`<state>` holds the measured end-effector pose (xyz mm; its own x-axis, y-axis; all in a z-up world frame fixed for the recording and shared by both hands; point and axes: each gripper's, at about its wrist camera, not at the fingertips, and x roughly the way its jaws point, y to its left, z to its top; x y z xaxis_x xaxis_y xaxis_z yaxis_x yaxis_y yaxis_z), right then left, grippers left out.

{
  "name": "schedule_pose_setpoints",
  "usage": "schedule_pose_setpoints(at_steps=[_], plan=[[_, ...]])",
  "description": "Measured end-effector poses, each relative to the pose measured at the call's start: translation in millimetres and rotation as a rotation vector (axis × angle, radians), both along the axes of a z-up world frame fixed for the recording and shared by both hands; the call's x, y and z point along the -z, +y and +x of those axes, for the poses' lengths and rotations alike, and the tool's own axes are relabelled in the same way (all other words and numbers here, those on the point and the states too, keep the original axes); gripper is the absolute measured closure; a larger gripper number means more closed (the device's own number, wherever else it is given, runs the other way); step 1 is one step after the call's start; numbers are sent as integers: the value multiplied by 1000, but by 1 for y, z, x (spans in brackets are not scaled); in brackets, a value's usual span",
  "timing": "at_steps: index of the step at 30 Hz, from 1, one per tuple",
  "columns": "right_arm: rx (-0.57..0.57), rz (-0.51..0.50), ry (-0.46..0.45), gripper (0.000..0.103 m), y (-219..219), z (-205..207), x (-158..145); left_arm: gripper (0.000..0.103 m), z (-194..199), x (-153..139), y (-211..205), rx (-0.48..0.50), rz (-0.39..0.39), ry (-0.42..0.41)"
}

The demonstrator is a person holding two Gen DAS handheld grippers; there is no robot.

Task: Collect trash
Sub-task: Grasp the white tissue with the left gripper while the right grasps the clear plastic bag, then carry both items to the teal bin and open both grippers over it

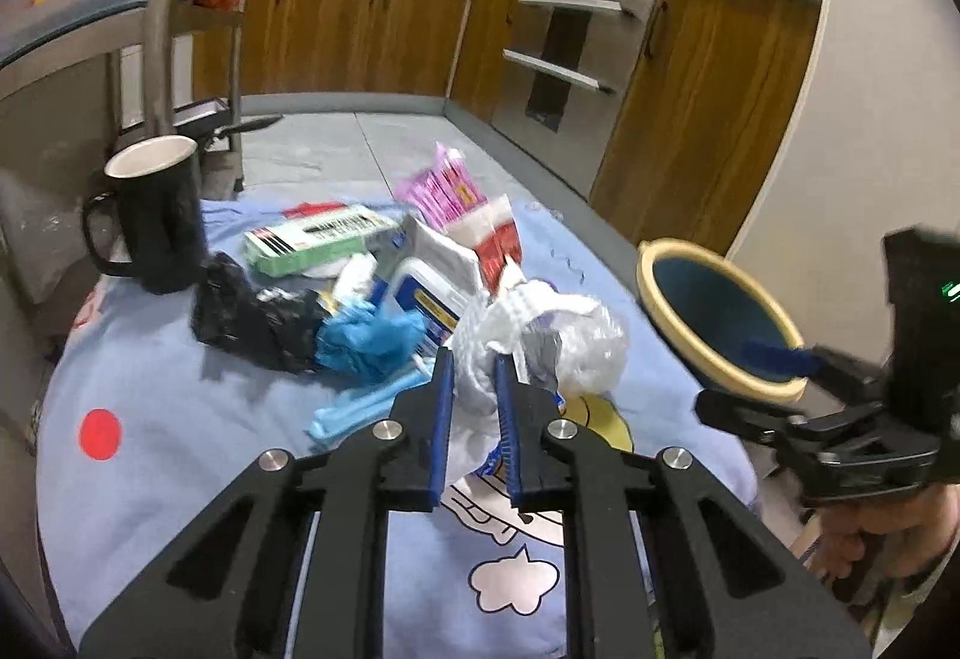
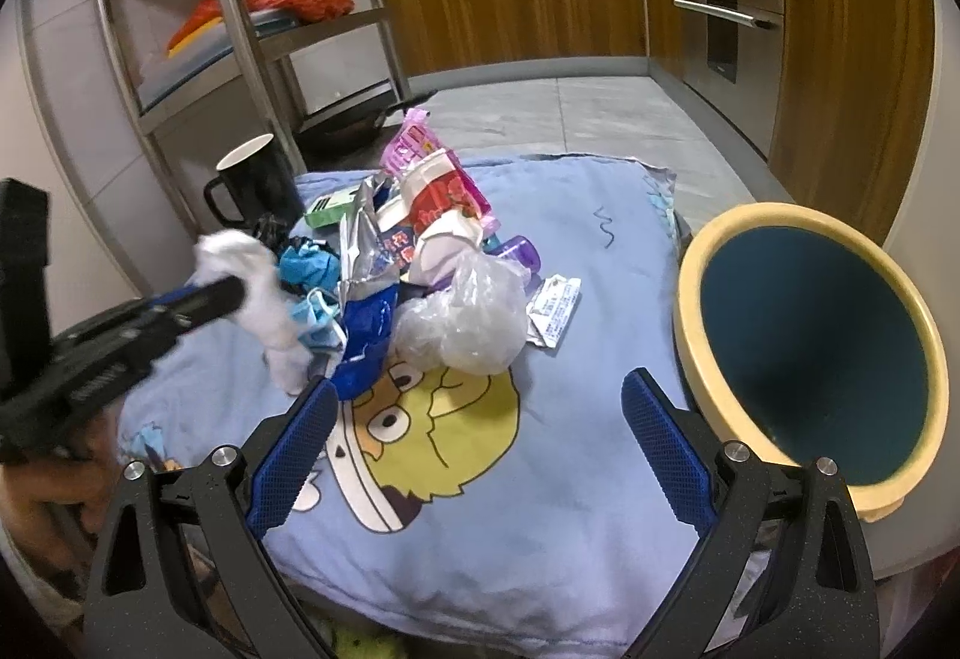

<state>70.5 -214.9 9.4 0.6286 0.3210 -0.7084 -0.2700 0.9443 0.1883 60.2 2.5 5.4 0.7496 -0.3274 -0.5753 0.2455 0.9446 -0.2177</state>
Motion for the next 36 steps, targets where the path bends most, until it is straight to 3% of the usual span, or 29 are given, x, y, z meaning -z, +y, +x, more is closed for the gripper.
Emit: schedule_pose_setpoints(at_steps=[3,5,13,15,16,17,19,26,36], plan=[[4,4,4,14,3,7,1,90,-7,-10,17,-36,-39,-17],[6,-1,12,25,6,15,3,90,-9,-11,24,-56,-55,-17],[41,24,82,42,12,57,28,90,-16,-11,47,-97,-132,-9],[40,26,109,56,13,61,36,90,-18,-11,48,-103,-140,-13],[40,26,122,72,13,62,41,90,-19,-11,50,-108,-147,-15],[38,29,126,79,13,62,42,90,-20,-12,52,-110,-151,-17],[39,31,111,84,11,59,41,90,-23,-14,56,-120,-160,-27],[66,46,45,89,-4,44,21,90,-28,-15,59,-137,-172,-27],[30,76,-1,91,-13,15,-7,90,-36,-14,36,-78,-140,-10]])
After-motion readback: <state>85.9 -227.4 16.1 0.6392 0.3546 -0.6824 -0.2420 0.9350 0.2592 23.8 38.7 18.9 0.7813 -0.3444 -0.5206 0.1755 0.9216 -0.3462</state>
